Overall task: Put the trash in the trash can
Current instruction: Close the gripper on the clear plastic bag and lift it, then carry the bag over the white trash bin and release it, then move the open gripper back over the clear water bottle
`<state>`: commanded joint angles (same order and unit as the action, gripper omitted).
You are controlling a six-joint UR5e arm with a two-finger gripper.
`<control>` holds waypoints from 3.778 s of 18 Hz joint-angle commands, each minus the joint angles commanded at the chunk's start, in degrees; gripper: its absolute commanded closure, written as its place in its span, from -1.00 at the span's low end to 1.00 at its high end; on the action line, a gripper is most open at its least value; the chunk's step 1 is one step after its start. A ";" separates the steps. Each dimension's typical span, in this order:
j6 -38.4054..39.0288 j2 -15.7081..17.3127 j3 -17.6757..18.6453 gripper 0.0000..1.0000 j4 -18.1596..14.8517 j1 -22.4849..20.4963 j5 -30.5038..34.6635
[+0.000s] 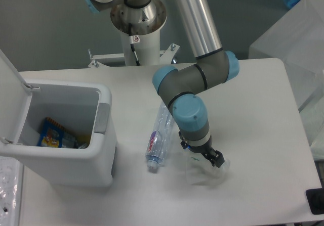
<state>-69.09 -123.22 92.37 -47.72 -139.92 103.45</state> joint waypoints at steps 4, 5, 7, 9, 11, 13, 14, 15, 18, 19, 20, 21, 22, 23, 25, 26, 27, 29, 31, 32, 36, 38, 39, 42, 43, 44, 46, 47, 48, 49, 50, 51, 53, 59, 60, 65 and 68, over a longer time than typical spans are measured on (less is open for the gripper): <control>2.90 -0.27 -0.26 0.77 0.35 0.09 -0.09; 2.64 -0.18 -0.35 0.80 0.35 0.09 -0.17; 2.38 0.09 -1.14 0.80 0.35 0.00 -0.35; 2.38 0.26 -1.93 0.81 0.26 -0.09 -0.61; 2.38 0.44 -2.46 0.82 0.26 -0.44 -1.05; 2.38 1.75 -2.64 0.82 0.00 -0.70 -2.63; 2.38 3.50 -2.64 0.82 -0.17 -1.23 -3.85; 2.38 4.65 -2.64 0.82 -0.35 -1.75 -5.69; 2.99 6.93 -2.64 0.82 -0.53 -3.07 -11.32; 3.08 8.16 -2.64 0.82 -0.70 -3.34 -12.90; 3.25 9.04 -2.64 0.82 -0.96 -3.34 -14.66; 4.65 9.84 -2.64 0.82 -0.97 -3.43 -16.76; 6.66 10.71 -2.64 0.82 -0.88 -3.43 -19.05; 8.25 11.77 -2.72 0.82 -0.88 -3.43 -21.51; 10.10 13.35 -2.81 0.82 -0.88 -3.34 -26.43; 11.33 14.32 -2.99 0.82 -0.88 -3.25 -28.46; 12.99 15.46 -3.34 0.82 -0.88 -3.08 -30.22; 16.07 17.22 -3.69 0.82 -0.88 -2.73 -33.29; 18.62 18.80 -4.48 0.82 -0.79 -2.55 -36.98; 20.20 19.59 -5.09 0.82 -0.79 -2.20 -39.18; 26.10 22.49 -5.98 0.79 -0.88 -0.88 -47.18; 28.21 23.99 -5.89 0.76 -0.88 0.08 -50.78; 29.43 24.69 -5.72 0.76 -0.88 0.87 -51.84; 30.77 27.41 -4.49 0.76 -0.88 3.86 -52.56; 30.77 28.29 -4.05 0.75 -0.88 4.30 -52.64; 30.94 28.65 -3.43 0.71 -0.97 5.09 -52.56; 30.94 29.96 -1.07 0.68 -0.88 7.02 -52.56; 30.77 30.93 0.77 0.68 -0.88 7.73 -52.47; 30.68 31.55 1.83 0.68 -0.88 7.91 -52.47; 30.33 33.12 4.46 0.68 -0.79 8.78 -52.47; 30.33 33.66 5.35 0.20 -0.79 10.79 -52.38; 30.24 33.58 5.27 -0.28 -0.70 11.33 -52.38; 30.15 33.57 4.92 -1.00 -0.70 11.34 -52.38; 31.12 33.31 4.66 -1.00 -0.79 11.34 -52.21; 31.12 33.05 4.57 -1.00 -0.70 10.99 -52.21; 31.64 31.82 4.57 -1.00 -0.88 0.90 -52.73; 31.38 27.96 3.43 -1.00 -0.97 -5.61 -52.38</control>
<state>-37.71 -95.26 95.81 -48.69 -145.53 51.06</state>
